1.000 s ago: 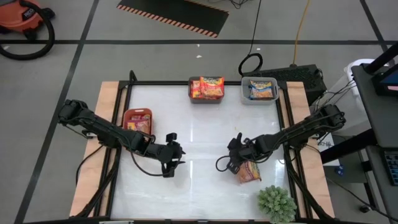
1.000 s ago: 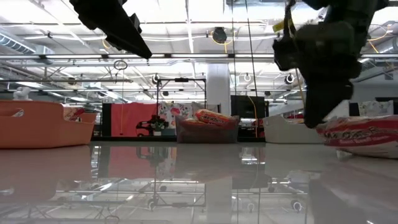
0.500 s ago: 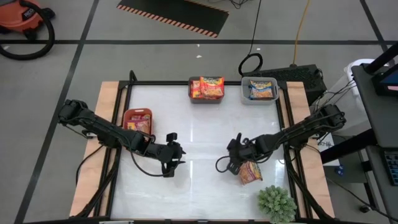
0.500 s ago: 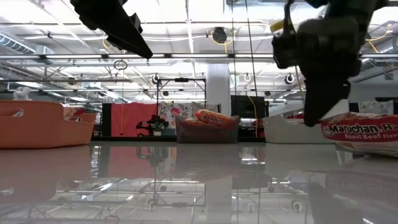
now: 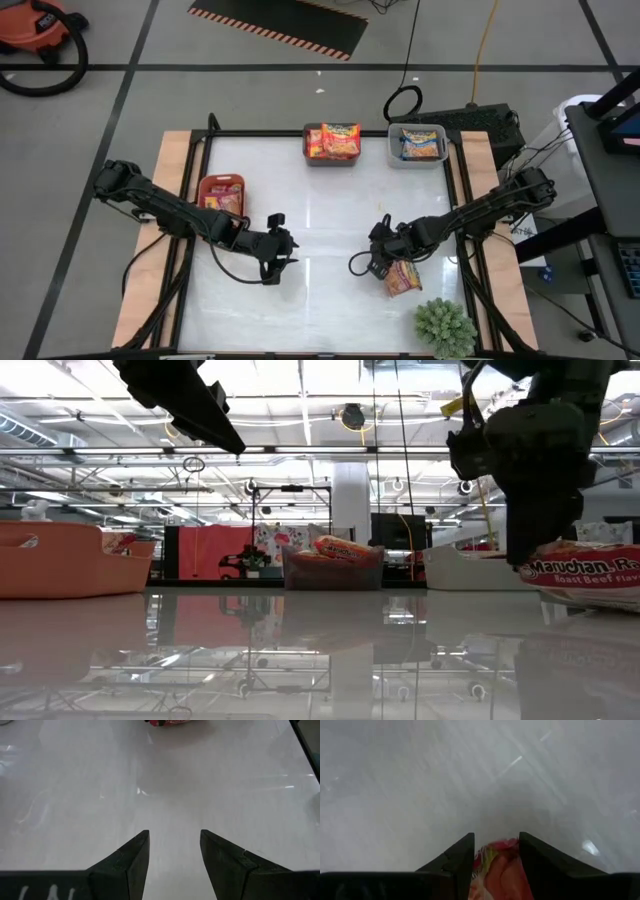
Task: Sort Maruchan noodles
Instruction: Put the red noodle pack into the orange bin
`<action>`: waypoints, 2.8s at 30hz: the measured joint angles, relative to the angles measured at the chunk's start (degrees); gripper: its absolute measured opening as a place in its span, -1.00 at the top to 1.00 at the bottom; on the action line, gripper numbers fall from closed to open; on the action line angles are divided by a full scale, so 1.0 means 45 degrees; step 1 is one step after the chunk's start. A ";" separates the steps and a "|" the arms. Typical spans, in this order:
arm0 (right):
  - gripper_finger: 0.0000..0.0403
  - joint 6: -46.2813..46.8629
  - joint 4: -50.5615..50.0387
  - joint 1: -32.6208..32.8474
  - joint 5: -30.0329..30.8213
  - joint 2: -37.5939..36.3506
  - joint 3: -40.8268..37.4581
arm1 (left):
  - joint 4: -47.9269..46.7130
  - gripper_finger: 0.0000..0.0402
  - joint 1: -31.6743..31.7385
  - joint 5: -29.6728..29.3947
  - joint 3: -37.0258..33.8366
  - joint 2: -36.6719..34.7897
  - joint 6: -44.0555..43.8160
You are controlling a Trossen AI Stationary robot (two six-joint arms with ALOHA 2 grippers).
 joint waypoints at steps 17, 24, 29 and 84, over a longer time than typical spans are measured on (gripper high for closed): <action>0.95 -0.1438 0.1411 -0.0006 -0.0709 0.0001 -0.0399 | 0.0004 0.10 0.0000 0.0000 0.0000 0.0000 0.0005; 0.98 -0.3008 0.3286 -0.0266 -0.0655 0.0001 -0.0399 | 0.0140 0.10 0.0000 0.0000 0.0000 0.0000 0.0092; 0.99 -0.5076 0.5166 -0.0469 -0.0193 0.0001 -0.0399 | 0.0442 0.10 0.0000 -0.0097 0.0000 0.0004 0.0225; 0.30 -0.3646 0.2236 0.1709 0.0359 -0.0504 -0.0414 | 0.0586 0.10 -0.0493 -0.0962 -0.0015 0.0010 -0.1799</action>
